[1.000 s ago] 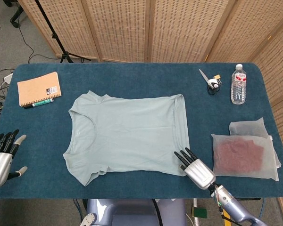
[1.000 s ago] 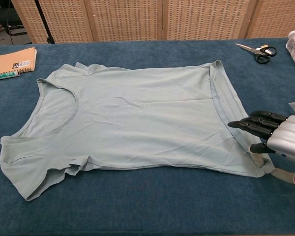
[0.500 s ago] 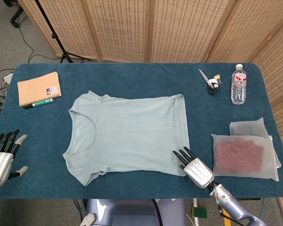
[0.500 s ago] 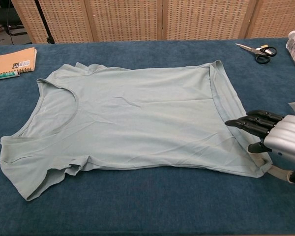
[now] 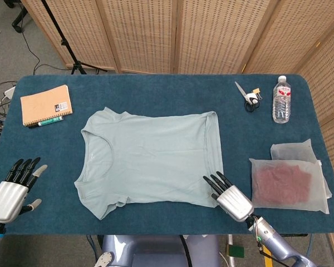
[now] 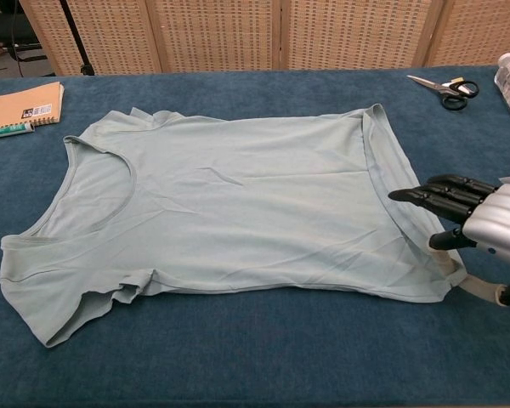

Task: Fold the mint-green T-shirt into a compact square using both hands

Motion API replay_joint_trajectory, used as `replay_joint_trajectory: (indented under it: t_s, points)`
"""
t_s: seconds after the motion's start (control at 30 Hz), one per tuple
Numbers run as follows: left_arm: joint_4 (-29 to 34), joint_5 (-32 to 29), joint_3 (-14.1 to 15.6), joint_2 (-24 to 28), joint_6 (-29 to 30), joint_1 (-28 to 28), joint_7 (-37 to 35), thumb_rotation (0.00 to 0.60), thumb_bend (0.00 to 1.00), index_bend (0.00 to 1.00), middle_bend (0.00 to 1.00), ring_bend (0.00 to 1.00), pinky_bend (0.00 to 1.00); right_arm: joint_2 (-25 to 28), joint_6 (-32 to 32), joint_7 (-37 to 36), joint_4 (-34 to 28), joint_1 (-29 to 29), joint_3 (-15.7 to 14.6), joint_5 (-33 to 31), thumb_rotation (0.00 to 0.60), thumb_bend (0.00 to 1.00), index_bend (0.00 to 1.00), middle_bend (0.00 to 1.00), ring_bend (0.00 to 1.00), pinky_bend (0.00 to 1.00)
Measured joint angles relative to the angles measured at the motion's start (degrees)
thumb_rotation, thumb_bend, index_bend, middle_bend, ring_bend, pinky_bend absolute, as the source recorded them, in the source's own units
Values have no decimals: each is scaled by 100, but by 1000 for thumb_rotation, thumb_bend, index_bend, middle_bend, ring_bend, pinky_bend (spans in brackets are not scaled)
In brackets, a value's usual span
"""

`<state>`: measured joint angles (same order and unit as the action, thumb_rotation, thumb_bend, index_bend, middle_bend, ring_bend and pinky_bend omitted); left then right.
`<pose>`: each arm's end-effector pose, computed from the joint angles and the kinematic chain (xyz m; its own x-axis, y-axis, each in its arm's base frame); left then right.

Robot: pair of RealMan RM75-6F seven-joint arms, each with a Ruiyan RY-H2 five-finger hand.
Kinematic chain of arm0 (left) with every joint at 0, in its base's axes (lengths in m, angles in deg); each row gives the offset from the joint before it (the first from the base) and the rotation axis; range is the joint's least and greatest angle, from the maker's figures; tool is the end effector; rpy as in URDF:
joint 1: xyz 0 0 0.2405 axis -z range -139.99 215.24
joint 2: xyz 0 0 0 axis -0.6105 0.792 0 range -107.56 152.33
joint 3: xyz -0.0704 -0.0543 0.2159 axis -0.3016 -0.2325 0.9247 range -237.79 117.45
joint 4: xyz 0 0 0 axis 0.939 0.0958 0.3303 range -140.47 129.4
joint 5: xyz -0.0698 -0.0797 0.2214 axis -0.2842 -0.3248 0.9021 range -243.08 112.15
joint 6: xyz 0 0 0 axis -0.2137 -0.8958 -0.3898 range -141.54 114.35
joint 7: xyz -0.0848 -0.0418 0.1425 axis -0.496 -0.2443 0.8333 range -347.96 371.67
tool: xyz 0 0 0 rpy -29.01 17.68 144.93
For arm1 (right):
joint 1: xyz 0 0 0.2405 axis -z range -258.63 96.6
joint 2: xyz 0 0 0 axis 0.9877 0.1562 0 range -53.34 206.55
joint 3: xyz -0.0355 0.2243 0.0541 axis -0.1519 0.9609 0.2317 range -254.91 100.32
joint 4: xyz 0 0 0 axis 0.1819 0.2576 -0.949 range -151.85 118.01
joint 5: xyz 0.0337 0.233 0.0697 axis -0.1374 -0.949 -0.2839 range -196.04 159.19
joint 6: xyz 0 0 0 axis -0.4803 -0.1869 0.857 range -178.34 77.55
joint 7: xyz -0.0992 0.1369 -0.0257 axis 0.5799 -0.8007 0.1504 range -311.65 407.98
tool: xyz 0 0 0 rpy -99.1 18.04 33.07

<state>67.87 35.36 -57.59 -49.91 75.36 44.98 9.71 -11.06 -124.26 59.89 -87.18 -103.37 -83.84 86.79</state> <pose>-0.3154 0.1986 0.0811 0.5393 -0.0007 0.8421 0.8024 -0.3031 -0.5141 -0.2339 -0.2307 -0.0540 0.6686 -0.0478 0.7421 -0.5914 -0.6391 0.4917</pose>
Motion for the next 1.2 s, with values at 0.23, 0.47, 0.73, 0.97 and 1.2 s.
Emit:
replay_joint_trajectory:
  t_s: [0.23,0.47,0.73,0.97,1.2]
  points:
    - [-1205,343,180,-702,146,123,-608,600,92,392,0,0,0,30,-69,-15,-40,11,5,-19,600,569,657,0,0,0]
    - [-2285,604,369,-1417,248,284,-1157,600,122,435,0,0,0,51,-89,-17,-57,4,6,-35,600,569,657,0,0,0]
    - [-3171,782,470,-2083,440,479,-1543,600,155,479,0,0,0,57,-101,0,-77,-3,6,-44,600,568,657,0,0,0]
    - [-3767,876,608,-2637,437,662,-1624,600,179,511,0,0,0,75,-102,-14,-98,-9,8,-65,600,569,657,0,0,0]
    - [-4172,877,712,-2864,429,728,-1515,600,184,513,0,0,0,81,-113,1,-111,-7,17,-86,600,569,657,0,0,0]
